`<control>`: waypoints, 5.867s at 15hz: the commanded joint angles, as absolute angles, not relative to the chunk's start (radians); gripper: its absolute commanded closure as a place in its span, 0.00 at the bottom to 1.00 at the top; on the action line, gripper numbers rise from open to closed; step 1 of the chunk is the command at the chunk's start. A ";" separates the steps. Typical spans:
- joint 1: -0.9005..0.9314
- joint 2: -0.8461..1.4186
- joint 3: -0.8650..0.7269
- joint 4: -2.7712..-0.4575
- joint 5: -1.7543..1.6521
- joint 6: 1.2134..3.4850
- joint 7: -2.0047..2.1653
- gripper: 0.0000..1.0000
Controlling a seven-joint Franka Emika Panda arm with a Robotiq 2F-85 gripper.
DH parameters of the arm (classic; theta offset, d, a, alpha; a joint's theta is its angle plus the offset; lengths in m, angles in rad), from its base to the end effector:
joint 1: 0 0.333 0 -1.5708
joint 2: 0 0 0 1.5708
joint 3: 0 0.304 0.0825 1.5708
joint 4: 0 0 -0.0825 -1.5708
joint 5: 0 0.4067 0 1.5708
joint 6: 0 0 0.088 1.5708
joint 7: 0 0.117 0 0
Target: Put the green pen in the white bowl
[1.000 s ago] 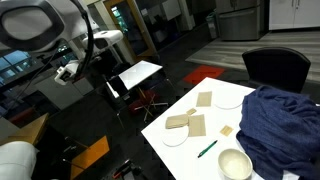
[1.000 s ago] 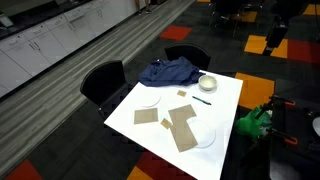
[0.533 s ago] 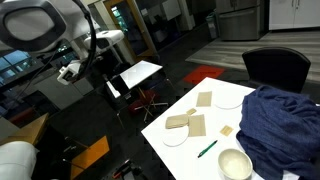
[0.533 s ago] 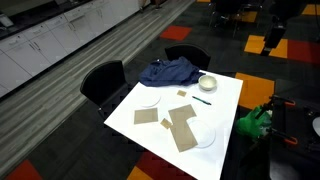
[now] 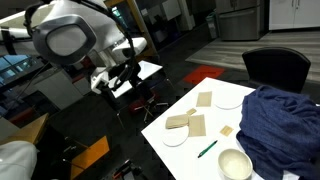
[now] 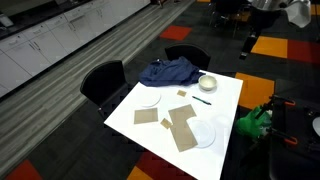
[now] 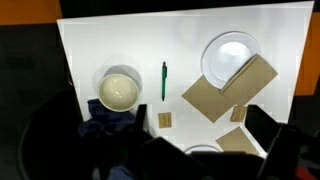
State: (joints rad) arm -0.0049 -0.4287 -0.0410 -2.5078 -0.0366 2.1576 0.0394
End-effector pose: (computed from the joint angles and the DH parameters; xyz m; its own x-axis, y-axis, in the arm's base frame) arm 0.4405 -0.0217 0.4080 0.9949 -0.0625 0.0786 -0.0636 -0.9979 0.0118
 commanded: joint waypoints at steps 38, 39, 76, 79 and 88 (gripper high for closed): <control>-0.092 0.402 -0.084 -2.411 -0.154 2.833 -0.128 0.00; -0.097 0.431 -0.076 -2.395 -0.150 2.854 -0.140 0.00; -0.056 0.874 -0.053 -2.041 -0.087 2.965 -0.095 0.97; -0.011 0.823 -0.079 -2.090 -0.100 2.981 -0.082 0.97; 0.203 0.624 -0.267 -2.219 -0.106 3.024 0.072 0.97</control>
